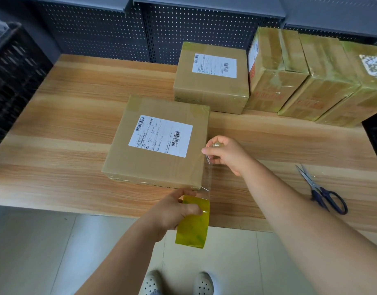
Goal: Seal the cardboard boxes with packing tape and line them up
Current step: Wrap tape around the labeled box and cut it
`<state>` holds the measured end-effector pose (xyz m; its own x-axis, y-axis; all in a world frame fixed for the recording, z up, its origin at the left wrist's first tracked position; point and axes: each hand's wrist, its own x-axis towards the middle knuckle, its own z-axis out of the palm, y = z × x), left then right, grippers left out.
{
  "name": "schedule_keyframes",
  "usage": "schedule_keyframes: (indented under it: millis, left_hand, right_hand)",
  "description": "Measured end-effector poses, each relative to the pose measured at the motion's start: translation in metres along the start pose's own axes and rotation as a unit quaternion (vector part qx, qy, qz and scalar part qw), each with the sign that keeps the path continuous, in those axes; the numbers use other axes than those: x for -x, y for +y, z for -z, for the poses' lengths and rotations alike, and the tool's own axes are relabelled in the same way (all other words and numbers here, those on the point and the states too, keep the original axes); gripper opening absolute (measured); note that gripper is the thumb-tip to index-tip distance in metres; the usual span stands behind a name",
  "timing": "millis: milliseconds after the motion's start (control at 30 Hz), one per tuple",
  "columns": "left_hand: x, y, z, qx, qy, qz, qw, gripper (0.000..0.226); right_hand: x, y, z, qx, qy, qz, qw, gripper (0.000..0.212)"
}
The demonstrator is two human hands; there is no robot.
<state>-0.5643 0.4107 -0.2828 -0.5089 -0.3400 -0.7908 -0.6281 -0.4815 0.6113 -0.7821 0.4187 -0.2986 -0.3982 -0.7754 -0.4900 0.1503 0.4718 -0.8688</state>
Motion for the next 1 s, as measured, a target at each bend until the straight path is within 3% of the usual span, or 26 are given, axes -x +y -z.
schedule_keyframes:
  millis: [133, 267, 400, 533, 633, 700, 800, 900, 1000]
  left_hand:
    - [0.001, 0.011, -0.003, 0.003, 0.022, 0.023, 0.999, 0.047]
    - [-0.008, 0.021, -0.009, -0.02, 0.102, 0.067, 0.992, 0.064]
    - [-0.015, 0.024, -0.014, -0.031, 0.156, 0.066, 0.985, 0.061]
    - [-0.015, 0.024, -0.013, -0.022, 0.156, 0.072, 0.985, 0.062]
    - [-0.01, 0.024, -0.012, 0.012, 0.138, 0.068, 0.988, 0.058]
    - [-0.007, 0.024, -0.013, 0.02, 0.128, 0.056, 0.99, 0.052]
    - [-0.006, 0.022, -0.013, 0.018, 0.128, 0.039, 0.991, 0.038]
    - [-0.006, 0.017, -0.014, 0.004, 0.127, 0.026, 0.992, 0.031]
    - [-0.008, 0.011, -0.016, -0.018, 0.15, 0.02, 0.988, 0.049]
  right_hand:
    - [-0.004, 0.005, -0.004, 0.012, 0.019, 0.015, 1.0, 0.022]
    - [-0.006, 0.009, -0.004, 0.04, 0.033, 0.037, 0.998, 0.022]
    - [-0.007, 0.01, -0.004, 0.089, 0.065, 0.045, 0.993, 0.031]
    - [-0.005, 0.003, -0.001, 0.133, 0.075, 0.035, 0.988, 0.043]
    - [-0.003, -0.003, -0.002, 0.088, 0.062, 0.035, 0.994, 0.057]
    - [0.0, -0.006, -0.001, 0.04, 0.057, 0.029, 0.997, 0.048]
    - [0.003, -0.008, 0.006, 0.056, 0.057, 0.012, 0.997, 0.019]
    - [0.01, -0.003, 0.012, 0.046, 0.053, 0.014, 0.997, 0.031]
    - [0.014, 0.005, 0.014, 0.063, 0.05, 0.042, 0.996, 0.034]
